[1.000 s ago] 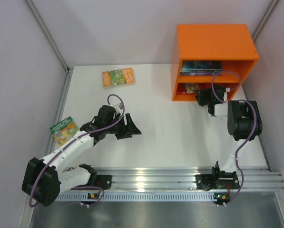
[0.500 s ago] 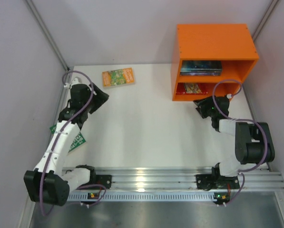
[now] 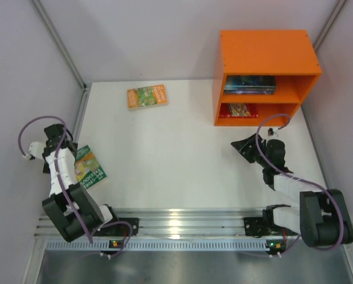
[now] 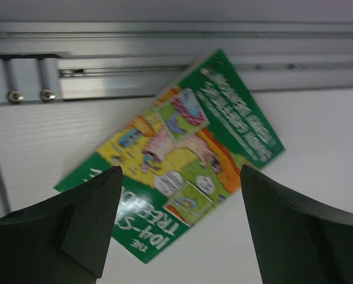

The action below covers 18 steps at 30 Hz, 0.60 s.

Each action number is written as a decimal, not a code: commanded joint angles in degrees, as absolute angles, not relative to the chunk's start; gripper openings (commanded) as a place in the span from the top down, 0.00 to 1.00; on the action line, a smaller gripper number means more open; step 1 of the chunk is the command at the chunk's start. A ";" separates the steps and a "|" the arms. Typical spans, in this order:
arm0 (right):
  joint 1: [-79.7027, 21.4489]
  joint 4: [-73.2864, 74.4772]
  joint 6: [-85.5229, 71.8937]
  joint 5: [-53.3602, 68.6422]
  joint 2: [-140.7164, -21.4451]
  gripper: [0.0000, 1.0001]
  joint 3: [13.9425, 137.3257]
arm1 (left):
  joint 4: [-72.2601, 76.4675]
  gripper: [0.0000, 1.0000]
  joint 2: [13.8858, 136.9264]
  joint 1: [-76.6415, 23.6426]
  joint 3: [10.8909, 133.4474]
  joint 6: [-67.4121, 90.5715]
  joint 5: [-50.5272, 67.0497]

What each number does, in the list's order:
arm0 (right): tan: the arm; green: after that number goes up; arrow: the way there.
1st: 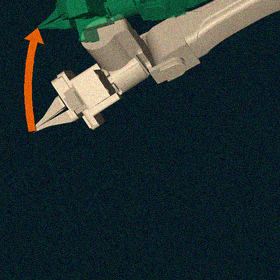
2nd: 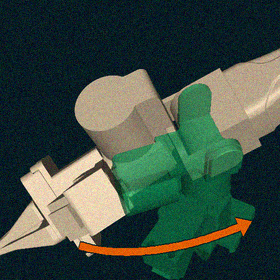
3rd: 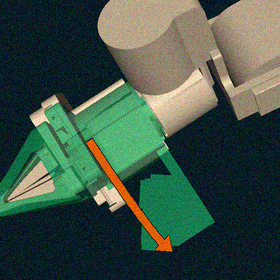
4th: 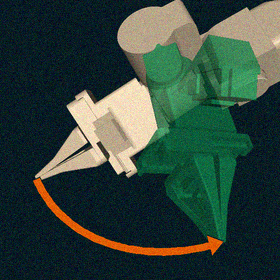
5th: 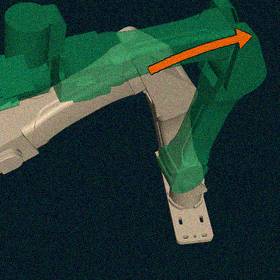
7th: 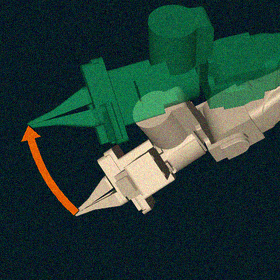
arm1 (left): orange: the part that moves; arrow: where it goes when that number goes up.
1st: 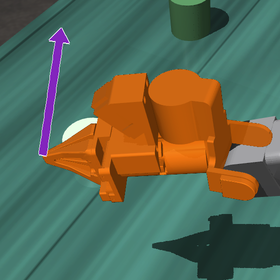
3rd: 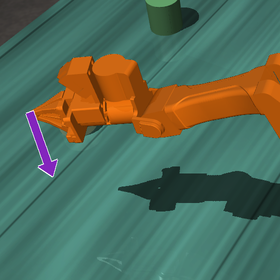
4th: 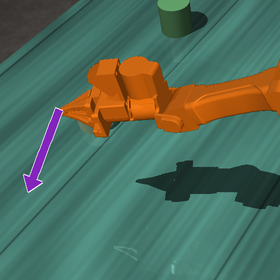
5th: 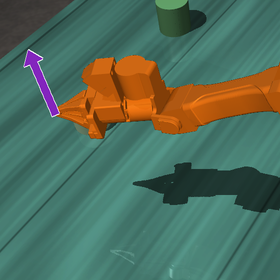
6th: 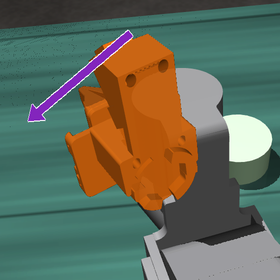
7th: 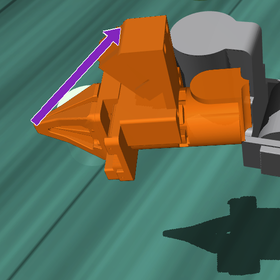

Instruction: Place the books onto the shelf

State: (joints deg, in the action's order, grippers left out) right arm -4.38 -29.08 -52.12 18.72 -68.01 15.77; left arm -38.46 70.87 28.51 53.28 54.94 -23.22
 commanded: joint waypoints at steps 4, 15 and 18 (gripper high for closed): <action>-4.66 -29.79 -49.22 22.15 -62.06 0.45 16.26 | -38.15 0.12 78.39 41.21 49.83 57.66 -21.09; -4.66 -28.39 -49.75 20.92 -57.31 0.45 13.80 | -16.62 0.29 85.34 44.74 41.67 43.86 5.59; -4.66 -27.69 -48.35 20.31 -57.39 0.45 14.15 | -6.64 0.34 86.57 44.56 37.55 42.81 14.54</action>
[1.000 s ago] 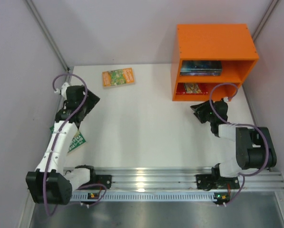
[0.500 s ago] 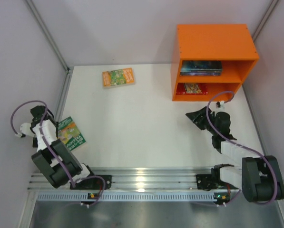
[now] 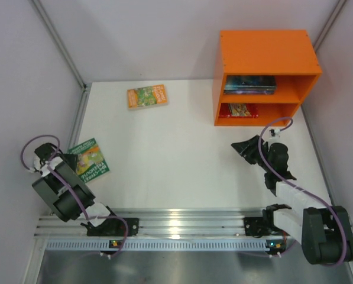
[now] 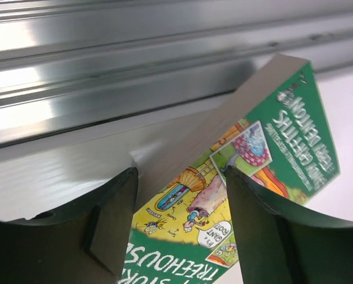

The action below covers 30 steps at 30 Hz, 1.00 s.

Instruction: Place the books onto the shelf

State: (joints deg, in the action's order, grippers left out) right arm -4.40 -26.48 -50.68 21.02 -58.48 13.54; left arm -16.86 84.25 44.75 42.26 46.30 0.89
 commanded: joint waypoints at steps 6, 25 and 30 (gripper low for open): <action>-6.76 -30.66 -47.63 20.13 -63.09 0.46 14.15 | 0.72 0.39 96.22 37.73 39.96 40.00 31.55; -35.84 -33.05 -43.33 8.26 -90.15 0.45 37.25 | -3.16 0.40 93.26 18.90 37.35 35.41 18.55; -41.04 -28.75 -42.01 7.47 -103.78 0.45 54.03 | -1.15 0.39 90.53 19.25 36.65 38.75 15.03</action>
